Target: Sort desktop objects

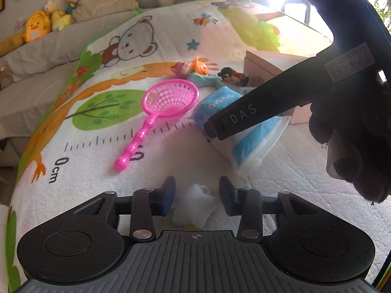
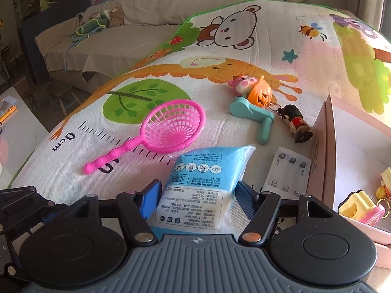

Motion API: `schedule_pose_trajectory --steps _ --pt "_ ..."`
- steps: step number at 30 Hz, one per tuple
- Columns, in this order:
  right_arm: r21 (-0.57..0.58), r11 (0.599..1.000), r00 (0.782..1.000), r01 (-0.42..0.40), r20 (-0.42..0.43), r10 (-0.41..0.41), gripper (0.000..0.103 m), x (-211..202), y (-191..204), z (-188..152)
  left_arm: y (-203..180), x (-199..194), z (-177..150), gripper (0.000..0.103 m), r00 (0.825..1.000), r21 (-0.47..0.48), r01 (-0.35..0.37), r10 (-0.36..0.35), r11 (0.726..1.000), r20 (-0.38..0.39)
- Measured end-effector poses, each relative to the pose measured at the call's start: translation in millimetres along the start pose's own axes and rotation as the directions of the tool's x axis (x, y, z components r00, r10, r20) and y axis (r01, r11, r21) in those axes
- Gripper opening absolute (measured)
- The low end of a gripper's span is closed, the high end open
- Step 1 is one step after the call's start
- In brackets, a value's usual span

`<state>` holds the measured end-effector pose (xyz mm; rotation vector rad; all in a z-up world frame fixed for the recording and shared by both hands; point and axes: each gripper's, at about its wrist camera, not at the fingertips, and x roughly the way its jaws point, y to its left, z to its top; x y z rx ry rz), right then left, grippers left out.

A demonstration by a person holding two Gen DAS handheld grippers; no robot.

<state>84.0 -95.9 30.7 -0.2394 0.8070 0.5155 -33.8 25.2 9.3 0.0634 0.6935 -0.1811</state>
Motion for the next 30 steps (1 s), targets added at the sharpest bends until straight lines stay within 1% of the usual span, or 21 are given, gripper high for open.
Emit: schedule_pose_trajectory --steps 3,5,7,8,10,11,14,16,22,24,26,30 --pt "-0.04 0.999 0.999 -0.016 -0.029 0.015 0.063 0.6 9.3 -0.5 2.4 -4.7 -3.5 0.041 1.0 -0.004 0.001 -0.001 1.0 0.006" --pt "-0.056 0.998 0.999 -0.01 -0.039 0.008 0.07 5.4 15.9 0.8 4.2 -7.5 -5.3 0.041 1.0 -0.01 -0.001 0.001 1.0 0.009" --pt "-0.056 0.998 0.999 -0.002 -0.048 -0.001 0.07 13.4 20.4 3.2 6.4 -10.1 -6.9 0.041 1.0 -0.017 -0.002 0.002 1.0 0.01" --pt "-0.057 0.998 0.998 0.003 -0.056 -0.006 0.068 17.9 21.8 4.1 7.4 -11.6 -8.0 0.041 1.0 -0.018 -0.004 0.004 1.0 0.009" --pt "-0.044 0.999 0.998 -0.008 -0.063 0.005 0.055 20.3 22.2 4.1 9.5 -14.6 -9.9 0.041 1.0 -0.019 -0.008 0.008 1.0 0.009" --pt "-0.043 0.999 0.998 -0.017 -0.069 0.014 0.054 18.1 22.8 3.9 10.4 -16.3 -10.8 0.041 1.0 -0.02 -0.009 0.009 1.0 0.007" --pt "-0.056 0.998 0.996 -0.02 -0.087 0.015 0.052 4.5 22.9 -5.6 9.7 -20.9 -13.4 0.041 1.0 -0.011 -0.008 0.008 1.0 0.006" --pt "-0.05 0.998 0.994 -0.024 -0.109 0.019 0.052 -9.1 18.1 -18.6 7.5 -24.5 -15.3 0.041 1.0 -0.005 -0.003 0.003 1.0 0.006" --pt "-0.034 0.999 0.988 -0.035 -0.154 0.03 0.052 -67.3 -2.2 -71.7 -8.3 -35.8 -13.4 0.041 0.999 0.021 0.032 -0.033 0.999 0.015" --pt "-0.022 1.0 0.99 -0.016 -0.14 0.012 0.052 -88.0 -11.8 -85.2 -17.4 -39.3 -6.6 0.041 0.998 0.036 0.049 -0.05 0.998 0.028" --pt "0.008 1.0 0.994 0.005 -0.11 -0.004 0.052 -107.5 -22.9 -91.0 -27.3 -43.7 2.9 0.041 0.997 0.053 0.064 -0.067 0.997 0.047" --pt "0.063 0.997 0.999 0.049 0.009 -0.05 0.052 -154.6 -51.4 -86.9 -46.1 -50.9 30.6 0.041 0.991 0.084 0.082 -0.091 0.993 0.099"
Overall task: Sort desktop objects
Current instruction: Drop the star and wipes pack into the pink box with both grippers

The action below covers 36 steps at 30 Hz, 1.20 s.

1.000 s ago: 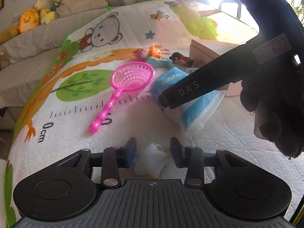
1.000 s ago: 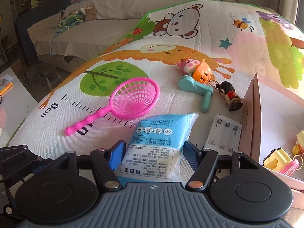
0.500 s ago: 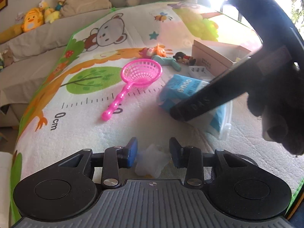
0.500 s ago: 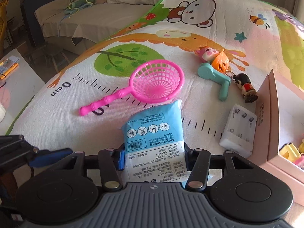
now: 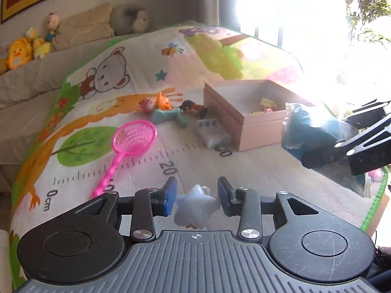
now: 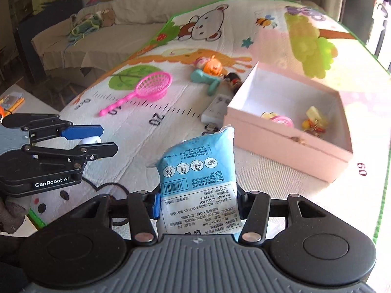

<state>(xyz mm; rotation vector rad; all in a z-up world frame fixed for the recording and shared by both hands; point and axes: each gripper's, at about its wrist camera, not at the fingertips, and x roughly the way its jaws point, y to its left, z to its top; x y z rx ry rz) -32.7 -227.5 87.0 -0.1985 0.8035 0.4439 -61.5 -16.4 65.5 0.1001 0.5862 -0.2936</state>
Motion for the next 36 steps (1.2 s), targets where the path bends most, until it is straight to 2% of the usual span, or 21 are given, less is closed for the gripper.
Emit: schedule_pose_trajectory --steps 2,5,9,15,18,21,24,28,32,33,34,36 --pt "0.013 0.999 0.997 0.03 0.074 -0.031 0.052 -22.5 -16.0 9.6 -7.0 0.9 18.7 0.041 1.0 0.014 0.007 -0.007 1.0 0.028" --pt "0.031 0.996 0.979 0.083 0.184 -0.088 0.052 -50.6 -41.9 31.1 -15.7 3.8 52.4 0.041 0.996 0.045 0.006 -0.01 0.999 0.083" --pt "0.046 0.985 0.935 0.168 0.31 -0.174 0.052 -78.3 -75.7 71.1 -22.3 14.6 106.1 0.041 0.99 0.076 0.017 -0.028 0.997 0.141" --pt "0.135 0.978 0.898 0.16 0.391 -0.201 0.052 -102.7 -133.6 134.6 -52.3 64.2 173.2 0.041 0.983 0.122 0.08 -0.099 0.989 0.154" --pt "0.169 0.976 0.906 0.138 0.377 -0.193 0.052 -89.7 -156.3 149.9 -65.3 106.1 181.6 0.046 0.981 0.09 0.145 -0.155 0.985 0.114" --pt "0.196 0.973 0.929 0.121 0.323 -0.18 0.052 -54.7 -169.8 151.7 -59.4 133.7 169.7 0.068 0.986 0.038 0.152 -0.154 0.988 0.063" --pt "0.212 0.972 0.953 0.104 0.26 -0.159 0.052 -13.2 -176.6 142.8 -38.0 132.7 138.4 0.085 0.99 0.016 0.134 -0.135 0.991 0.038" --pt "0.208 0.972 0.977 0.112 0.158 -0.146 0.052 46.9 -178.2 129.9 -12.0 117.6 85.2 0.09 0.999 0.026 0.032 -0.032 0.999 -0.01" --pt "0.213 0.969 0.988 0.123 0.062 -0.139 0.052 102.0 -178.0 121.4 7.4 105.8 40.3 0.094 0.997 0.006 -0.045 0.046 0.999 -0.064" --pt "0.221 0.97 0.992 0.105 0.038 -0.116 0.056 112.8 -179.8 120.5 12.1 102.0 31.5 0.095 0.996 -0.002 -0.062 0.062 0.998 -0.07" --pt "0.237 0.966 0.993 0.107 0.018 -0.115 0.064 120.8 -181.4 119.5 16.2 99.7 25.1 0.095 0.994 -0.009 -0.076 0.075 0.997 -0.075" --pt "0.258 0.959 0.992 0.118 0.012 -0.125 0.071 125.4 -182.7 118.3 26.7 92.9 14.8 0.096 0.991 -0.027 -0.106 0.104 0.994 -0.08"
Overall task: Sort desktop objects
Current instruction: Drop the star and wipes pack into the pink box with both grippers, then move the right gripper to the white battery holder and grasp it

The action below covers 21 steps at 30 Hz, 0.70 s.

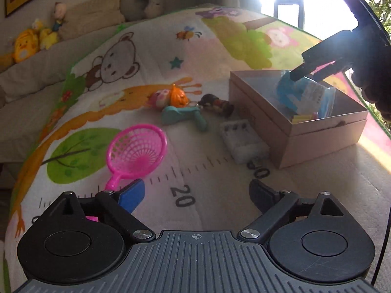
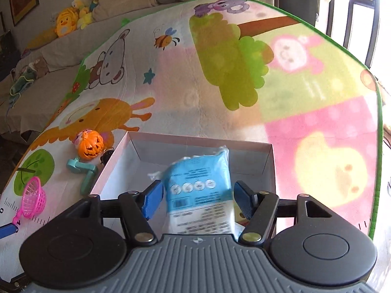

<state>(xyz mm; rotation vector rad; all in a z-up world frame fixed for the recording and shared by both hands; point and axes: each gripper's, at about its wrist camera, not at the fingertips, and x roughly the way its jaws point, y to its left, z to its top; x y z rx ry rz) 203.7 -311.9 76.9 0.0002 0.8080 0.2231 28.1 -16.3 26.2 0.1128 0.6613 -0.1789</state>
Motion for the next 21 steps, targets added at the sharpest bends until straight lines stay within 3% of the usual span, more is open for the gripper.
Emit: schedule_pose_trajectory --steps 5,9,12,14,17,21 --pt "-0.02 0.999 0.999 0.033 0.034 -0.032 0.071 -16.6 15.8 -1.5 20.6 -6.8 -7.0 0.097 0.996 -0.036 -0.079 0.08 0.996 0.027" --pt "-0.136 0.991 0.996 -0.008 0.085 0.019 0.067 -39.9 72.3 -1.4 31.4 -3.7 -8.8 0.098 0.986 -0.05 -0.161 0.162 0.986 0.027" --pt "-0.215 0.975 0.997 -0.06 0.035 0.069 0.022 -36.9 121.6 -7.7 40.8 -2.6 -14.2 0.098 0.984 -0.064 -0.179 0.18 0.982 0.012" --pt "-0.239 0.968 0.997 -0.076 -0.038 0.069 0.017 -22.0 150.8 -17.2 48.1 -2.3 -19.5 0.098 0.983 -0.074 -0.185 0.185 0.98 0.004" --pt "-0.396 0.916 0.997 0.064 -0.015 -0.077 0.017 1.3 195.9 -46.7 58.0 -2.2 -26.4 0.099 0.984 -0.079 -0.177 0.178 0.981 -0.001" --pt "-0.54 0.809 0.969 0.23 0.047 -0.244 0.017 24.5 222.2 -69.3 67.4 -0.6 -30.8 0.1 0.992 -0.107 -0.128 0.128 0.986 -0.006"
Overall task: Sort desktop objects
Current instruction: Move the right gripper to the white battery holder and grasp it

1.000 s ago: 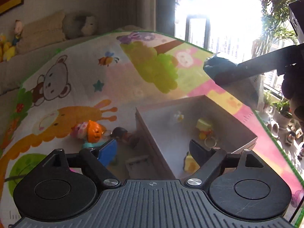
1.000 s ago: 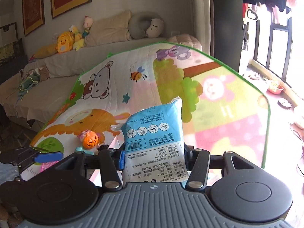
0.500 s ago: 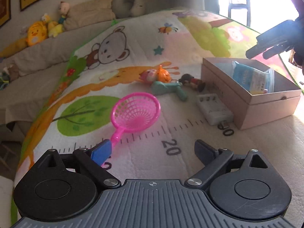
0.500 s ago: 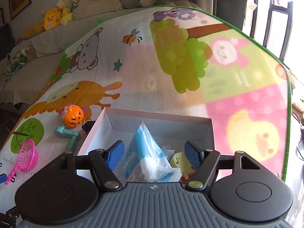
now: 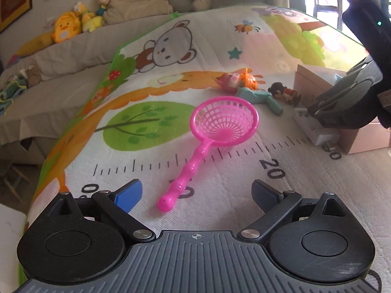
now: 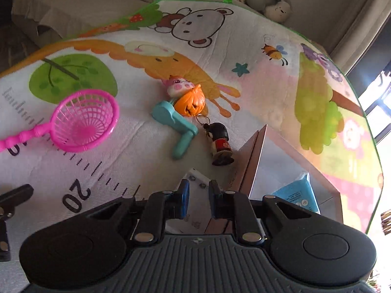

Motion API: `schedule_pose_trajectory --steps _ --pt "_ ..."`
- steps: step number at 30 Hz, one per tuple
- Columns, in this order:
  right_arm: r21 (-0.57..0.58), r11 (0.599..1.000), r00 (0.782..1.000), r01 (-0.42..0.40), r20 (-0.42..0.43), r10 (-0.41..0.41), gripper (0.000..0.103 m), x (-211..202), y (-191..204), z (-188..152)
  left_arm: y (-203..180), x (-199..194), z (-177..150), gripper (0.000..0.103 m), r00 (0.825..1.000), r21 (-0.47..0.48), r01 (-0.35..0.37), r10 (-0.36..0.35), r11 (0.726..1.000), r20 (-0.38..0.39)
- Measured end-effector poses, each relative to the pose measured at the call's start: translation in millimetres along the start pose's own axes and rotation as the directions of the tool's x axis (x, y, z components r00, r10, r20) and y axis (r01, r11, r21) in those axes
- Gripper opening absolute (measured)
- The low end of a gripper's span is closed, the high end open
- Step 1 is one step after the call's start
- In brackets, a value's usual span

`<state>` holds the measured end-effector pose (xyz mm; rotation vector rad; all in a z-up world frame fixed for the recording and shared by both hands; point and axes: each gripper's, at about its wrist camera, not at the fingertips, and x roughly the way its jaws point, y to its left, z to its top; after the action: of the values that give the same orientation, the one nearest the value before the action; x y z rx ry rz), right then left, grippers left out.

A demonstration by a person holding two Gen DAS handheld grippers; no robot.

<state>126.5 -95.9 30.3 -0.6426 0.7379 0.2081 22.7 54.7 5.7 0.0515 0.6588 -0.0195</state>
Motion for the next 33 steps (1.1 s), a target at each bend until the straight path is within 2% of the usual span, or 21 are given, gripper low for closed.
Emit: schedule_pose_trajectory --steps 3,6,10,13,16,23,27,29,30,32,33 --pt "-0.025 0.999 0.997 0.043 -0.057 -0.045 0.017 14.3 2.4 3.8 1.7 -0.5 -1.1 0.1 1.0 -0.008 0.02 -0.02 1.0 0.004" --pt "-0.043 0.998 0.996 0.038 -0.082 -0.042 0.016 21.4 7.6 4.7 4.3 -2.1 -1.4 0.1 0.999 -0.023 0.035 -0.035 0.999 0.011" --pt "-0.065 0.996 0.995 0.063 -0.075 -0.068 0.016 21.9 20.7 5.2 8.0 -5.1 1.8 0.1 0.999 -0.021 0.034 -0.033 0.999 0.025" --pt "-0.028 0.998 0.996 0.056 -0.074 -0.058 0.013 18.3 21.0 3.6 10.7 -2.9 10.3 0.101 0.999 0.011 0.042 -0.043 0.999 0.032" --pt "0.0 1.0 0.998 0.016 -0.061 -0.016 0.013 8.6 23.7 -0.2 14.0 7.8 24.9 0.101 0.999 0.018 0.046 -0.047 0.999 0.027" --pt "0.066 0.991 0.993 -0.115 -0.01 0.115 0.013 -17.5 29.8 -12.4 22.0 40.6 43.9 0.101 0.992 -0.078 0.11 -0.114 0.991 -0.052" --pt "0.137 0.956 0.966 -0.259 0.023 0.258 0.013 -26.8 20.7 -21.2 20.5 42.7 36.5 0.101 0.99 -0.081 0.121 -0.126 0.989 -0.056" --pt "0.161 0.941 0.954 -0.299 0.048 0.295 0.013 -31.6 18.3 -27.2 21.4 41.8 31.7 0.101 0.991 -0.089 0.121 -0.126 0.989 -0.051" --pt "0.172 0.94 0.956 -0.295 0.067 0.287 0.016 -34.1 17.2 -30.3 21.6 41.5 29.2 0.101 0.992 -0.091 0.113 -0.118 0.989 -0.05" --pt "0.189 0.944 0.962 -0.27 0.104 0.254 0.032 -37.2 15.6 -35.2 21.7 42.5 24.9 0.101 0.994 -0.092 0.09 -0.095 0.992 -0.053" --pt "0.208 0.944 0.964 -0.257 0.123 0.236 0.047 -37.5 14.1 -37.3 21.9 40.8 24.3 0.101 0.995 -0.092 0.087 -0.092 0.992 -0.045"
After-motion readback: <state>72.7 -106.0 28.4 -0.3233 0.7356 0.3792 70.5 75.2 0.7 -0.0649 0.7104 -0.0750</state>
